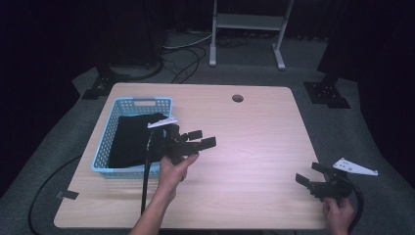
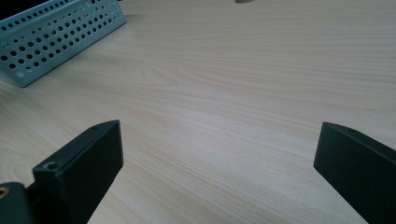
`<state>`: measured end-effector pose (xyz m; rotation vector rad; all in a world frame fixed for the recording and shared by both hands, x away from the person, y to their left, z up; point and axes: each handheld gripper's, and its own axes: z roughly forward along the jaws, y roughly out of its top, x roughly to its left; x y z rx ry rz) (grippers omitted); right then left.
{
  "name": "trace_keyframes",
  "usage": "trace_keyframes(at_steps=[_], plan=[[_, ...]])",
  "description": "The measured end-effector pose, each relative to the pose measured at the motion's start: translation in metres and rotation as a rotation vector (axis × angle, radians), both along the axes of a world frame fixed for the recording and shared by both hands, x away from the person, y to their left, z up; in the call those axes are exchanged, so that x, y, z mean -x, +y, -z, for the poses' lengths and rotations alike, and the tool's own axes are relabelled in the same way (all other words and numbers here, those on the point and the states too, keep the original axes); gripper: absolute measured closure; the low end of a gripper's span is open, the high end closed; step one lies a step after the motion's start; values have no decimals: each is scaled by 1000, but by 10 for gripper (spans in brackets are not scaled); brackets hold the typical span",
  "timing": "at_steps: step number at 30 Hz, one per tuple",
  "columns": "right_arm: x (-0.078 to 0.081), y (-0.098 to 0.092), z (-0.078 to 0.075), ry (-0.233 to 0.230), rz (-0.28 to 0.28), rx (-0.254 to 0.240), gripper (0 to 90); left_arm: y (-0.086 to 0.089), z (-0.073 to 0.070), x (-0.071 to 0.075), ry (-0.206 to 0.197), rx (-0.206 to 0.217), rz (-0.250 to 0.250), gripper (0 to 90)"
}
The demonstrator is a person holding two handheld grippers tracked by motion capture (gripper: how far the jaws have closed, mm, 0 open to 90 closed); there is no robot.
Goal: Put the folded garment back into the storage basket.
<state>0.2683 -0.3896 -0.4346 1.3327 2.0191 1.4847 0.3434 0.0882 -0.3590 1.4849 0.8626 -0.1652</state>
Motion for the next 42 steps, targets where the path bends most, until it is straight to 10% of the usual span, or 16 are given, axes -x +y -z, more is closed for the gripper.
trace_keyframes(at_steps=[42], plan=[[0,0,0,0,-2,-2,14,-32,19,27,-77,-105,-62,33]])
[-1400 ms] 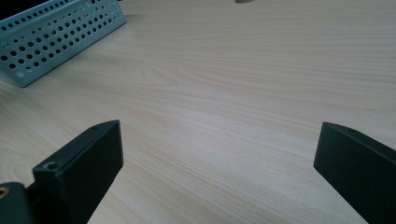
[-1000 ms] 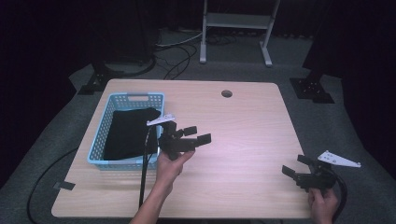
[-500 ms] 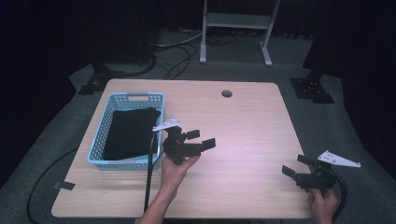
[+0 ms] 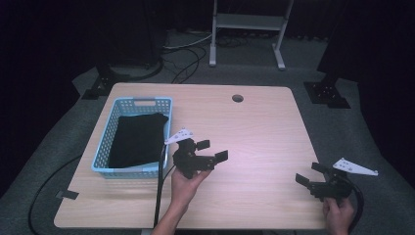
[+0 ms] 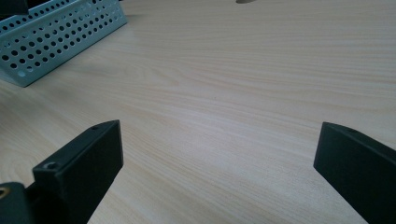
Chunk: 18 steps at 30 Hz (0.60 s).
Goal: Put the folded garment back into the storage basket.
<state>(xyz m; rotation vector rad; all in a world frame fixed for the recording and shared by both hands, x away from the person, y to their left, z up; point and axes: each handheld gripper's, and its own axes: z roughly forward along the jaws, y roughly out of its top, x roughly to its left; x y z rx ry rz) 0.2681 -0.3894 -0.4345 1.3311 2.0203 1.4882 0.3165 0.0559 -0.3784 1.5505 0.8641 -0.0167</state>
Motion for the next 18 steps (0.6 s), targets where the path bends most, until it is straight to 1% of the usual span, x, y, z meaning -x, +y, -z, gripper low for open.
trace_keyframes(at_steps=[9,18], plan=[[0,0,0,-1,0,0,14,-3,5,6,-12,-10,-11,33],[0,0,0,-1,0,1,14,-8,11,12,-17,-12,-4,33]])
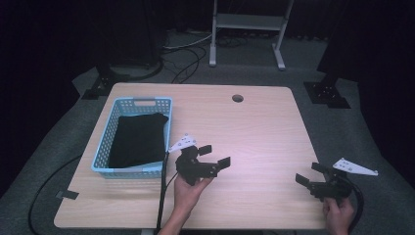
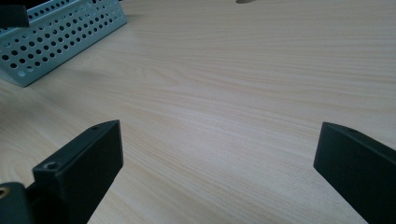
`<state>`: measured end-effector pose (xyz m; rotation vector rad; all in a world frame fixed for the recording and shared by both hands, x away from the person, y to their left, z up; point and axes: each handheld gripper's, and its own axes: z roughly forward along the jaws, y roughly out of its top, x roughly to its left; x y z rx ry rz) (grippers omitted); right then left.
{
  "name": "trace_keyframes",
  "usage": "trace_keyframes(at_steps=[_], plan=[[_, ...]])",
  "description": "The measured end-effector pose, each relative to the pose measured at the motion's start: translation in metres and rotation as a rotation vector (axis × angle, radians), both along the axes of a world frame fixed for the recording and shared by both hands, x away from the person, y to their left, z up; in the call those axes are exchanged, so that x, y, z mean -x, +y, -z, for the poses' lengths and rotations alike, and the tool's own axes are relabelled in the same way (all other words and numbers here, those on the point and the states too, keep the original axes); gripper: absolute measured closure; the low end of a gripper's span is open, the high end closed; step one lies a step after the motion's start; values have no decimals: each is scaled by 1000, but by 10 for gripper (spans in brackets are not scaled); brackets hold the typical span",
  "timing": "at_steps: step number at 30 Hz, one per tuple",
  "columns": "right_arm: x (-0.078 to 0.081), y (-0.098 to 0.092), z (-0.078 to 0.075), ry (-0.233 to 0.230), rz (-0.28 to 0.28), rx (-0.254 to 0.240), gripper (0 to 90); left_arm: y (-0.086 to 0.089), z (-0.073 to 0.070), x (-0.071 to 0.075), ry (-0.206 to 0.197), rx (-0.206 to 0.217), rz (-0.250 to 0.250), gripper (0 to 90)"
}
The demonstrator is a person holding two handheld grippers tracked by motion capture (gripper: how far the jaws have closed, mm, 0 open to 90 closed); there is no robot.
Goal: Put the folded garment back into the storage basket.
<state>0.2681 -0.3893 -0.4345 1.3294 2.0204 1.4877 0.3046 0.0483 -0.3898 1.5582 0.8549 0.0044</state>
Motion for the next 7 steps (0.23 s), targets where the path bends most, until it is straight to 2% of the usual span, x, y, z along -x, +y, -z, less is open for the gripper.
trace_keyframes(at_steps=[7], plan=[[0,0,0,-1,0,0,14,-2,1,8,-18,-4,4,32]])
